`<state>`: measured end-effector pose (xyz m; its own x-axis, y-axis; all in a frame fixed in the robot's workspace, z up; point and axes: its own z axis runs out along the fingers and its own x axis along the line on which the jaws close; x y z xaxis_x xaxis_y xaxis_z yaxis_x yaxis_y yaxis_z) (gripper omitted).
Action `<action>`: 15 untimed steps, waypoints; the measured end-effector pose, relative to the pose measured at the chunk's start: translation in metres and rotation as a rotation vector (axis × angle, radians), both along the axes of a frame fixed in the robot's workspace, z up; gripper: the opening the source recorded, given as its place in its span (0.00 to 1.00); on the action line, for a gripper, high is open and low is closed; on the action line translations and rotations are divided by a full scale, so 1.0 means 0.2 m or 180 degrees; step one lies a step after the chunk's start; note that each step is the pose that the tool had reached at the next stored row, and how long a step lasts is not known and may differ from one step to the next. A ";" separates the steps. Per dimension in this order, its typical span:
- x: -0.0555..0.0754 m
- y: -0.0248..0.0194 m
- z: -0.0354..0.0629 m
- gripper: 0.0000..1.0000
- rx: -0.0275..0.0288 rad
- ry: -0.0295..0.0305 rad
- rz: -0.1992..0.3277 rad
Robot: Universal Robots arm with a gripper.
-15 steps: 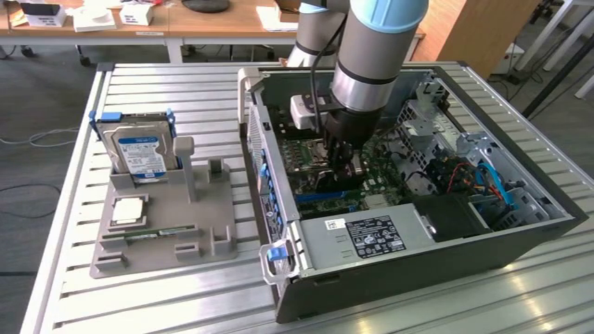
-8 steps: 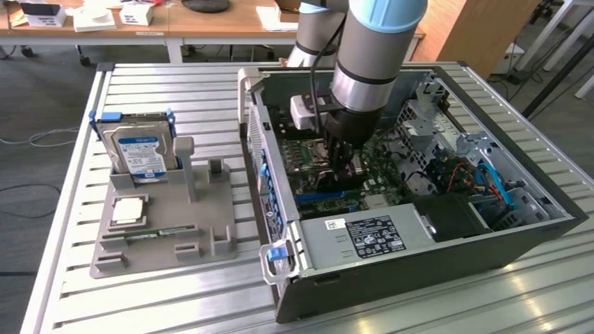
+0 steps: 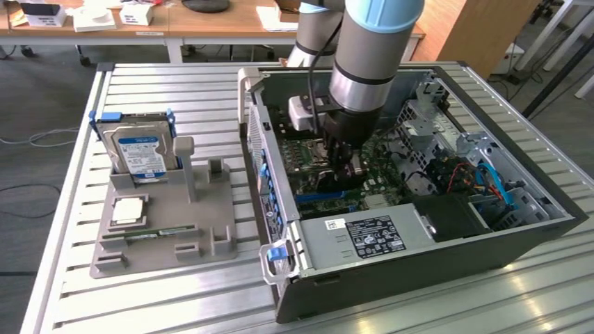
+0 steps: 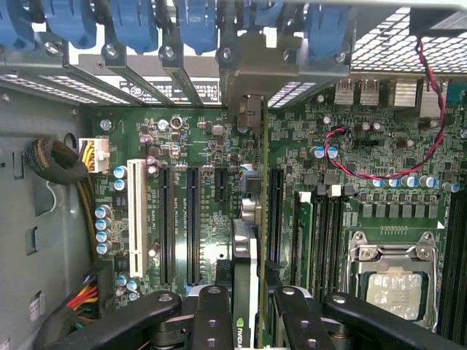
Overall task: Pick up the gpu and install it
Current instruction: 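Insert the gpu into the slot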
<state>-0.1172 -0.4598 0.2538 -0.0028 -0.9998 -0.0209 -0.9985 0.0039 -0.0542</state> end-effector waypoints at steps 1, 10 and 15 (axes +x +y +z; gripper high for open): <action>0.00 0.000 0.000 0.27 0.0000 -0.0001 0.0000; -0.01 0.003 0.000 0.27 -0.0001 -0.0007 0.0000; -0.01 0.003 -0.002 0.27 -0.0001 -0.0010 0.0000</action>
<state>-0.1194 -0.4592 0.2535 -0.0027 -0.9998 -0.0206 -0.9983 0.0039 -0.0574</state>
